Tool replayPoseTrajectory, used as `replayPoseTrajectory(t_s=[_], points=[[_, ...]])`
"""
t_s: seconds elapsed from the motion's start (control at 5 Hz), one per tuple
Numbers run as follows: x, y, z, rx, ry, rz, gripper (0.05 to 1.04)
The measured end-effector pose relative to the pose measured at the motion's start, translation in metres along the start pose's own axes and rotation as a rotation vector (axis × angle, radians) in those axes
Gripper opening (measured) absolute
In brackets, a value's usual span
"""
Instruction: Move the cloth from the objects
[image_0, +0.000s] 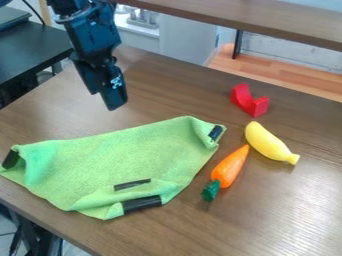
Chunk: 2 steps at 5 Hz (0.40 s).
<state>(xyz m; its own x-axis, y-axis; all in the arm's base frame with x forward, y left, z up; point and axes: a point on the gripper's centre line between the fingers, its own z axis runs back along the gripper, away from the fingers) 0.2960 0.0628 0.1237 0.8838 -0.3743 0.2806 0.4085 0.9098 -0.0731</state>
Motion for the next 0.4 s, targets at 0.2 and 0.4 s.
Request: replayPoseTrajectory(t_s=[0.2,0.4], points=[[-0.003,0.001,-0.009,-0.017,0.02,0.008,1.0],[-0.012,0.006,-0.035,-0.004,0.043,0.011,1.0]])
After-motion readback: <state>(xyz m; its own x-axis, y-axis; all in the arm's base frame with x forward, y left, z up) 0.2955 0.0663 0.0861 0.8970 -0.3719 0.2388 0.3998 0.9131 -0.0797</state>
